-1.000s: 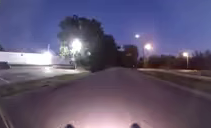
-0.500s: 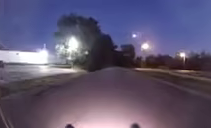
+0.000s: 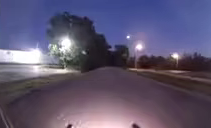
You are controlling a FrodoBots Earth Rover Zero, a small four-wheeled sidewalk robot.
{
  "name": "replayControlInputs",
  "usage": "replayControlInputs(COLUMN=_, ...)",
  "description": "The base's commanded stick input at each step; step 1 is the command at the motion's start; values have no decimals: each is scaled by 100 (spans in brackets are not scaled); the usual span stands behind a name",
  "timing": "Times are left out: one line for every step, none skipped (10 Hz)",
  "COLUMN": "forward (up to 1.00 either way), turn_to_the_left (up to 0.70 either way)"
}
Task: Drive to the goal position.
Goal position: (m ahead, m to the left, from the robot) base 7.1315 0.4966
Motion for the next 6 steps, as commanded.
replayControlInputs(forward=100, turn_to_the_left=0)
replayControlInputs(forward=100, turn_to_the_left=0)
replayControlInputs(forward=100, turn_to_the_left=0)
replayControlInputs(forward=100, turn_to_the_left=0)
replayControlInputs(forward=100, turn_to_the_left=0)
replayControlInputs(forward=100, turn_to_the_left=0)
